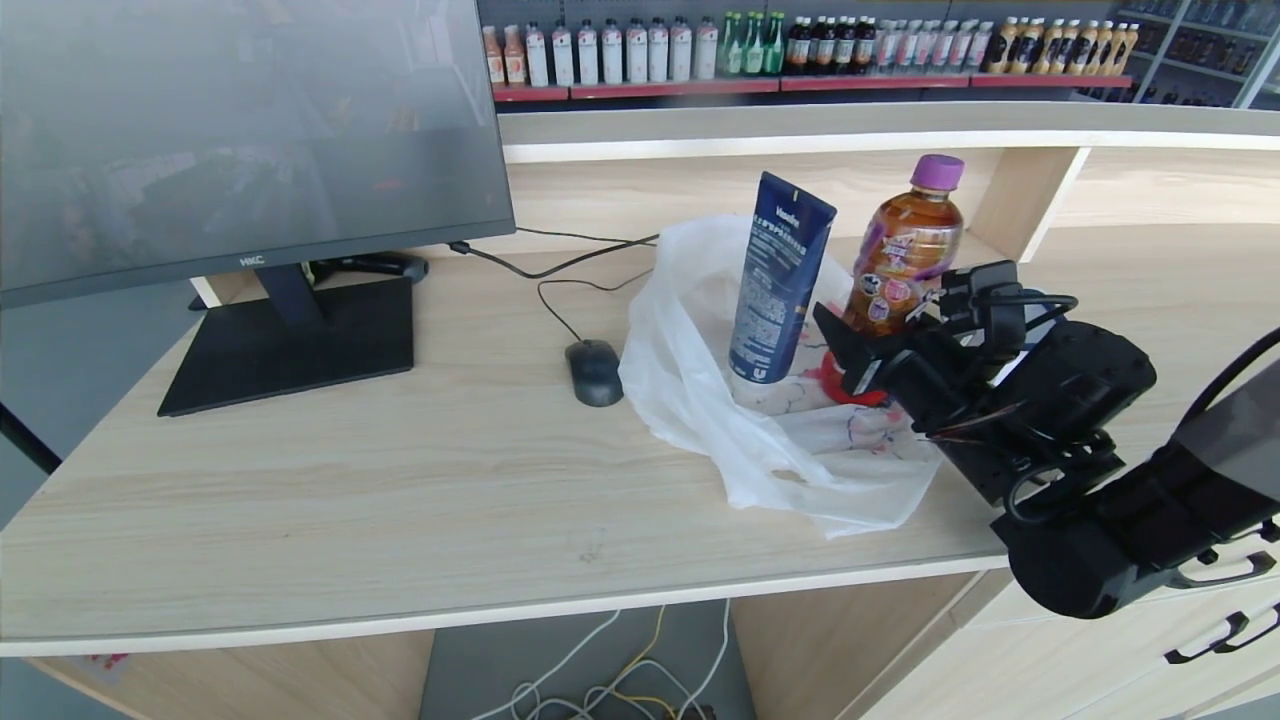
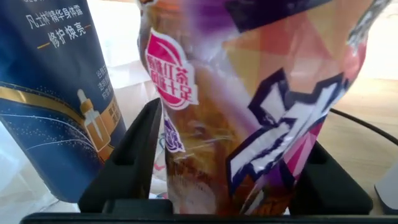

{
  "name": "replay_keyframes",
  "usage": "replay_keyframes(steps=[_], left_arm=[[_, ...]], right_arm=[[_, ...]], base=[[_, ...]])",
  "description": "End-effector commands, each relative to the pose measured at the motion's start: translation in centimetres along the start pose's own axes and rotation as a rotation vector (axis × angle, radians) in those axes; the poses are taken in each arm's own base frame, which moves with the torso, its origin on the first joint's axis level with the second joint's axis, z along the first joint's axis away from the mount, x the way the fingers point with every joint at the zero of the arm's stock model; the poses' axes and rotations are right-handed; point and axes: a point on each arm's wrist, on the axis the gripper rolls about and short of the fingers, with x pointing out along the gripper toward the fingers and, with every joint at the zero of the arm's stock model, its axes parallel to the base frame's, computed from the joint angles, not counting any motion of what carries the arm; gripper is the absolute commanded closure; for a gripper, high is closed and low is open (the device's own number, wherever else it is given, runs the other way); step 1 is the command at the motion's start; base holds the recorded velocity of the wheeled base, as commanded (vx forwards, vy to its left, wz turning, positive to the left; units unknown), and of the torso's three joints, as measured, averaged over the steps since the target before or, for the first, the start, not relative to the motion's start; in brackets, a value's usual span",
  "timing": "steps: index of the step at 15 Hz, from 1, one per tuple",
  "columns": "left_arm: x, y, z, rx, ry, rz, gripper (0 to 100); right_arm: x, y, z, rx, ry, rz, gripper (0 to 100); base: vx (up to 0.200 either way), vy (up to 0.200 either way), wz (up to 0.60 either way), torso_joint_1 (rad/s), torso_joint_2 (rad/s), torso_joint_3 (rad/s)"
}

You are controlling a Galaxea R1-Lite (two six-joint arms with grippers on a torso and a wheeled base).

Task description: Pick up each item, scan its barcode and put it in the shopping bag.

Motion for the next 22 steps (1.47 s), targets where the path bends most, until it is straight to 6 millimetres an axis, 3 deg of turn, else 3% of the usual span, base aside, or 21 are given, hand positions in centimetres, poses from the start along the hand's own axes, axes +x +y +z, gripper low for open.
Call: replay_keyframes(steps=[1, 6, 9, 12, 14, 15, 16, 17, 19, 21, 22], left_arm=[[0.0, 0.0, 0.0, -0.001, 0.0, 0.0, 0], [0.0, 0.0, 0.0, -0.001, 0.0, 0.002, 0], [0.0, 0.0, 0.0, 0.001, 0.0, 0.0, 0], [0.0, 0.0, 0.0, -0.001, 0.0, 0.0, 0], [0.0, 0.0, 0.0, -0.001, 0.0, 0.0, 0], [0.0, 0.0, 0.0, -0.001, 0.0, 0.0, 0], [0.0, 0.0, 0.0, -0.001, 0.0, 0.0, 0], [0.0, 0.0, 0.0, -0.001, 0.0, 0.0, 0], [0.0, 0.0, 0.0, -0.001, 0.0, 0.0, 0], [0.0, 0.0, 0.0, -0.001, 0.0, 0.003, 0], [0.0, 0.0, 0.0, 0.001, 0.0, 0.0, 0]], right_arm=[[0.0, 0.0, 0.3, 0.0, -0.009, -0.001, 0], [-0.3, 0.0, 1.0, 0.001, -0.023, 0.001, 0], [-2.0, 0.4, 3.9, -0.007, -0.069, 0.011, 0], [-7.1, 0.3, 9.2, -0.014, -0.154, 0.016, 0], [-12.2, -0.1, 13.2, -0.018, -0.255, 0.008, 0], [-13.4, -0.2, 13.8, -0.018, -0.275, 0.006, 0], [-17.9, -0.4, 15.3, -0.022, -0.336, 0.0, 0], [-20.0, -0.4, 15.4, -0.026, -0.349, 0.004, 0], [-27.1, -0.4, 14.3, -0.003, -0.39, 0.034, 0], [-28.5, -0.5, 14.6, 0.038, -0.313, 0.049, 0], [-29.1, -0.5, 13.7, 0.039, -0.208, 0.059, 0]], base=[[0.0, 0.0, 0.0, 0.0, 0.0, 0.0], [0.0, 0.0, 0.0, 0.0, 0.0, 0.0], [0.0, 0.0, 0.0, 0.0, 0.0, 0.0], [0.0, 0.0, 0.0, 0.0, 0.0, 0.0], [0.0, 0.0, 0.0, 0.0, 0.0, 0.0], [0.0, 0.0, 0.0, 0.0, 0.0, 0.0], [0.0, 0.0, 0.0, 0.0, 0.0, 0.0], [0.0, 0.0, 0.0, 0.0, 0.0, 0.0], [0.0, 0.0, 0.0, 0.0, 0.0, 0.0], [0.0, 0.0, 0.0, 0.0, 0.0, 0.0], [0.0, 0.0, 0.0, 0.0, 0.0, 0.0]])
